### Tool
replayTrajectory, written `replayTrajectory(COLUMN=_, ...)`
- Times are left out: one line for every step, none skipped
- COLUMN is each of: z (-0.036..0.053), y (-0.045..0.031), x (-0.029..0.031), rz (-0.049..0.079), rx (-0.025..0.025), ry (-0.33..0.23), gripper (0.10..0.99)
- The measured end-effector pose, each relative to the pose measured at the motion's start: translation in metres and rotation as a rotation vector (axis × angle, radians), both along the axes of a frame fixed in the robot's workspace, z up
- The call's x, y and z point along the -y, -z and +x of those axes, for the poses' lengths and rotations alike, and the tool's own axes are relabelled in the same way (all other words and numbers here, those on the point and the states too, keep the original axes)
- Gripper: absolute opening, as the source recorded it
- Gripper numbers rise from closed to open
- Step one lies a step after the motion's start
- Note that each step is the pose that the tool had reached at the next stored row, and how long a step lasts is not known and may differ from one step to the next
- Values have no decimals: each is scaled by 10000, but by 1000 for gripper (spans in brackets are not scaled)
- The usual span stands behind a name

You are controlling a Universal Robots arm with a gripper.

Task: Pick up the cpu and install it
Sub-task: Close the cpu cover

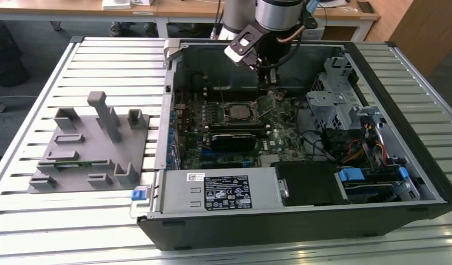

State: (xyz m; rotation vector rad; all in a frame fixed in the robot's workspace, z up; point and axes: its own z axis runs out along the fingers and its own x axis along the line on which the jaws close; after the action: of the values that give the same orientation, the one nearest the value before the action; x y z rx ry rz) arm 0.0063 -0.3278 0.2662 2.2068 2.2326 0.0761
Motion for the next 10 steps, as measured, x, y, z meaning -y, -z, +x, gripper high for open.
replayTrajectory(z=38, y=0, x=0, rz=3, rx=-12, ry=-1, gripper=106)
replayTrajectory(z=73, y=0, x=-1, rz=4, rx=-23, ry=1, gripper=106)
replayTrajectory(z=105, y=1, x=-1, rz=5, rx=-34, ry=0, gripper=106)
replayTrajectory(z=133, y=1, x=-1, rz=5, rx=-42, ry=0, gripper=106)
replayTrajectory(z=154, y=0, x=-2, rz=4, rx=-48, ry=0, gripper=106)
replayTrajectory(z=174, y=0, x=-3, rz=3, rx=-51, ry=0, gripper=106)
replayTrajectory(z=196, y=0, x=-5, rz=4, rx=-53, ry=-2, gripper=106)
replayTrajectory(z=213, y=1, x=-6, rz=3, rx=-54, ry=-8, gripper=106)
replayTrajectory(z=229, y=2, x=-6, rz=5, rx=-53, ry=-21, gripper=106)
replayTrajectory(z=246, y=4, x=-7, rz=5, rx=-53, ry=-45, gripper=106)
